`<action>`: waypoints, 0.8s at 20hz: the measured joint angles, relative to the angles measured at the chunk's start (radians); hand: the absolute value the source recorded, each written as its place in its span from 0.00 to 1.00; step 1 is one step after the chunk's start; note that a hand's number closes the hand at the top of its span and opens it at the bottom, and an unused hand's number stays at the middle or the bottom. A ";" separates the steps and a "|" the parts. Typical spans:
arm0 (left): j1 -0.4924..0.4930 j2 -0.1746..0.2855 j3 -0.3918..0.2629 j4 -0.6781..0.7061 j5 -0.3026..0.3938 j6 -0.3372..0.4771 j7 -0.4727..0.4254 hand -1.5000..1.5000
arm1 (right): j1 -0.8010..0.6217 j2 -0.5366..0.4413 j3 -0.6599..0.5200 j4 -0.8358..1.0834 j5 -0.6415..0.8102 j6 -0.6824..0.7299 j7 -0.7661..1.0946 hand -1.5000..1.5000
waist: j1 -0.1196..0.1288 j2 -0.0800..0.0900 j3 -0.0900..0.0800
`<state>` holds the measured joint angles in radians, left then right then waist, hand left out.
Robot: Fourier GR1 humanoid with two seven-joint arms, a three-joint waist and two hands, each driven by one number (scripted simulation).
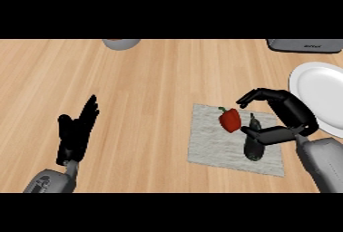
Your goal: Pick the bell pepper from the placemat and place it in the plate
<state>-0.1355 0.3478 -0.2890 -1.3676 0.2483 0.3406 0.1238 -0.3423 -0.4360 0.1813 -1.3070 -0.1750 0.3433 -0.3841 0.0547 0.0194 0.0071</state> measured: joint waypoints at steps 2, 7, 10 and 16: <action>-0.004 -0.005 -0.008 -0.007 -0.009 0.009 0.016 0.50 | -0.015 -0.009 0.017 0.079 0.019 0.079 -0.112 0.00 | 0.001 0.000 0.000; -0.006 -0.010 -0.003 0.002 -0.021 0.017 0.019 0.50 | -0.089 -0.067 0.101 0.200 0.227 0.086 -0.288 0.00 | -0.007 -0.004 -0.003; 0.008 -0.006 -0.006 -0.014 -0.029 0.021 0.026 0.50 | -0.153 -0.094 0.136 0.248 0.354 0.020 -0.331 0.00 | -0.008 -0.008 -0.004; 0.026 -0.013 -0.004 -0.030 -0.040 0.023 0.039 0.50 | -0.288 -0.113 0.210 0.336 0.548 -0.017 -0.333 0.00 | -0.022 -0.014 -0.006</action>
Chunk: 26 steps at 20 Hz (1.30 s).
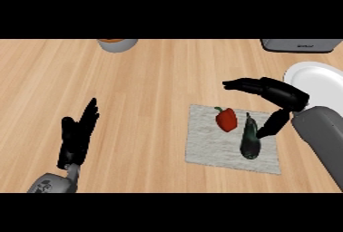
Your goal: Pick the bell pepper from the placemat and place it in the plate
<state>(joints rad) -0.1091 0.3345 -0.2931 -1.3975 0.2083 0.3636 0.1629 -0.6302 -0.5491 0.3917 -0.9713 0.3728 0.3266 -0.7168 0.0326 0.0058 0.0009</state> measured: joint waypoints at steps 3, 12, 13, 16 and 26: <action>0.015 -0.002 0.000 -0.012 -0.010 0.007 0.006 0.50 | -0.052 -0.005 0.052 0.019 0.076 0.041 0.044 0.00 | -0.005 -0.002 -0.001; 0.022 -0.011 0.029 -0.036 -0.035 -0.001 0.031 0.50 | -0.152 0.090 0.135 0.147 0.261 0.117 0.121 0.00 | -0.016 -0.003 -0.001; 0.030 -0.023 0.026 -0.031 -0.044 0.002 0.024 0.50 | -0.158 0.101 0.132 0.154 0.276 0.123 0.127 0.00 | -0.018 -0.004 -0.001; 0.029 -0.026 0.050 -0.022 -0.046 -0.020 0.017 0.50 | -0.186 0.141 0.122 0.221 0.328 0.118 0.120 0.00 | -0.018 -0.003 -0.001; 0.072 -0.051 0.077 -0.080 -0.095 -0.043 0.049 0.50 | -0.166 0.211 0.079 0.278 0.453 0.104 0.096 0.00 | -0.024 -0.006 -0.001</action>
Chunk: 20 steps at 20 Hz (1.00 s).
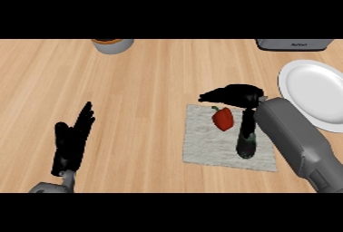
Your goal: Pick the bell pepper from the placemat and place it in the plate
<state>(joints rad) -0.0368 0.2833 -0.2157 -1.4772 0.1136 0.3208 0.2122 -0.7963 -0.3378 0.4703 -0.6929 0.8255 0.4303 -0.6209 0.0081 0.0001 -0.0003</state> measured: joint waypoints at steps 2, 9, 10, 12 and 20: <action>0.017 0.001 0.010 -0.020 -0.006 -0.012 0.002 0.50 | -0.009 0.008 -0.016 0.022 0.022 0.000 -0.014 0.00 | 0.001 0.000 0.000; -0.018 -0.031 0.052 0.027 -0.030 -0.038 -0.001 0.50 | 0.000 0.040 -0.059 0.055 0.095 -0.017 -0.030 0.00 | 0.000 -0.002 -0.003; -0.014 -0.032 0.055 0.020 -0.033 -0.042 0.002 0.50 | -0.012 0.044 -0.066 0.079 0.106 -0.021 -0.038 0.00 | 0.002 -0.002 -0.003; -0.018 -0.040 0.060 0.027 -0.039 -0.050 -0.001 0.50 | -0.019 0.048 -0.075 0.112 0.128 -0.036 -0.057 1.00 | 0.003 -0.002 -0.004; -0.006 -0.062 0.068 0.024 -0.061 -0.068 -0.011 0.50 | -0.054 0.089 -0.107 0.220 0.193 -0.175 -0.143 1.00 | 0.010 -0.002 -0.006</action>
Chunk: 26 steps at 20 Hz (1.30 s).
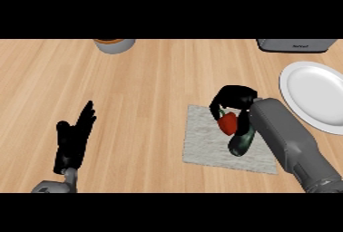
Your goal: Pick the bell pepper from the placemat and place it in the plate
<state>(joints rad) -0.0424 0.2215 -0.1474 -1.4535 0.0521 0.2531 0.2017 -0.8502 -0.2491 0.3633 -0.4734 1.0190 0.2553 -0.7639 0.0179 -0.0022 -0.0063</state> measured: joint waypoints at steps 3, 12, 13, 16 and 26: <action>0.007 0.003 0.013 0.002 -0.003 -0.013 -0.007 0.50 | -0.008 0.013 -0.021 0.019 0.012 -0.047 -0.008 1.00 | -0.001 0.000 0.001; 0.010 -0.004 0.025 0.000 -0.004 -0.002 0.001 0.50 | 0.036 -0.086 -0.288 0.075 -0.137 -0.207 0.340 1.00 | -0.030 0.000 0.006; 0.010 -0.007 0.026 0.007 -0.005 -0.001 -0.003 0.50 | 0.035 -0.094 -0.310 0.070 -0.147 -0.241 0.382 1.00 | -0.031 0.000 0.006; 0.010 -0.016 0.023 0.006 -0.017 0.011 -0.002 0.50 | 0.033 -0.122 -0.362 0.038 -0.170 -0.330 0.458 1.00 | -0.029 -0.001 0.006; 0.031 -0.008 0.038 -0.008 -0.016 -0.002 0.001 0.50 | 0.131 -0.178 -0.476 -0.270 -0.242 -0.528 0.608 1.00 | -0.043 -0.009 0.005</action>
<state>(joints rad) -0.0118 0.2133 -0.1098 -1.4611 0.0361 0.2507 0.2030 -0.7195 -0.4274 -0.1127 -0.7431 0.7774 -0.2729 -0.1558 -0.0249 -0.0113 -0.0014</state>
